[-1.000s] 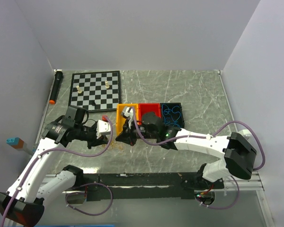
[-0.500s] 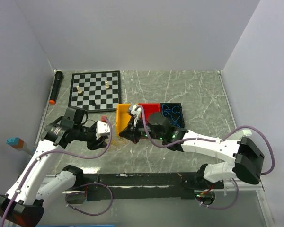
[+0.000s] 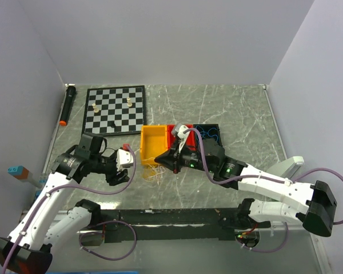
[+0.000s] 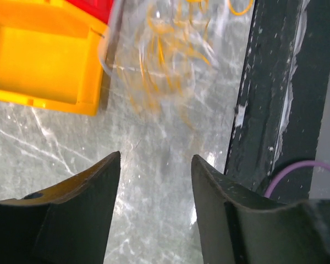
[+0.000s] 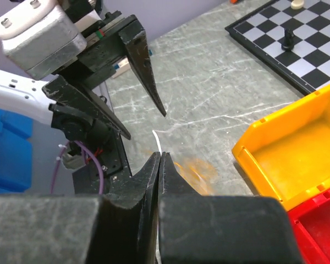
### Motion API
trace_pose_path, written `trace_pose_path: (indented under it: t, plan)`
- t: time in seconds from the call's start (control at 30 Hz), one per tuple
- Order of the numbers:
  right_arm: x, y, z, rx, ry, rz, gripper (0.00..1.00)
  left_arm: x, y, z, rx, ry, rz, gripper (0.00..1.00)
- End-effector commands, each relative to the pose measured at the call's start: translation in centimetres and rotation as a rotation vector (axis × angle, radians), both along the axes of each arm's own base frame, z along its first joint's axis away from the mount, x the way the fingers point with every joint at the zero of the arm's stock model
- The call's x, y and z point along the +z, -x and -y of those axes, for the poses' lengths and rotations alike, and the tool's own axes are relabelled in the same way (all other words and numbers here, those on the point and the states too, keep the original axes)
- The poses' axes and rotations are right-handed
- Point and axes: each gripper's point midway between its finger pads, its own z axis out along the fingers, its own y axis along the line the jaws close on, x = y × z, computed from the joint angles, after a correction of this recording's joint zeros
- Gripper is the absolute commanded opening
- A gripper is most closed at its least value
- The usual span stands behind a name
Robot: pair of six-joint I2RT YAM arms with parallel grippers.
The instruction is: Untangle the cables
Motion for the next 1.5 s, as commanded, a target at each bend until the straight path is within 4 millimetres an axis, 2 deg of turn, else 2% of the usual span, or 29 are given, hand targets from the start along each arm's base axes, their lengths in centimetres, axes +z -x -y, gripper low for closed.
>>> trace_pose_path:
  t: [0.0, 0.2, 0.47, 0.53, 0.6, 0.63, 0.9, 1.07, 1.23, 1.4, 1.47]
  plan:
    - [3.1, -0.6, 0.4, -0.045, -0.07, 0.021, 0.0, 2.7, -0.3, 1.9, -0.012, 0.131, 0.002, 0.61]
    - [7.8, -1.0, 0.0, -0.067, -0.186, 0.037, 0.0, 3.1, 1.5, 3.1, -0.104, 0.204, -0.067, 0.63]
    - [12.4, -0.5, -0.6, -0.021, -0.282, 0.069, 0.0, 3.2, 0.6, 3.9, -0.123, 0.234, -0.064, 0.61]
    - [13.4, -0.5, -0.4, -0.027, -0.296, 0.08, 0.0, 3.8, 0.7, 4.3, -0.141, 0.262, -0.062, 0.64]
    - [14.3, -0.4, -0.2, -0.026, -0.309, 0.092, 0.0, 4.2, 0.8, 4.6, -0.152, 0.288, -0.067, 0.73]
    - [14.8, -0.3, -0.2, -0.024, -0.317, 0.093, 0.0, 4.4, 0.7, 4.8, -0.149, 0.301, -0.07, 0.74]
    - [16.0, 0.8, -0.4, 0.028, -0.382, 0.038, 0.0, 6.4, -0.3, 6.5, -0.096, 0.43, -0.169, 0.68]
    - [16.6, 1.1, 0.1, 0.027, -0.411, 0.033, 0.0, 7.4, 0.1, 7.1, -0.115, 0.483, -0.233, 0.73]
    - [17.5, 1.5, 0.2, 0.048, -0.437, 0.032, 0.0, 6.9, 0.5, 7.1, -0.112, 0.507, -0.276, 0.76]
    - [18.0, 2.1, 0.4, 0.07, -0.468, 0.016, 0.0, 5.7, 0.5, 7.2, -0.076, 0.522, -0.336, 0.73]
    - [18.0, 2.2, 0.4, 0.074, -0.478, 0.005, 0.0, 5.8, 0.4, 7.4, -0.068, 0.535, -0.348, 0.69]
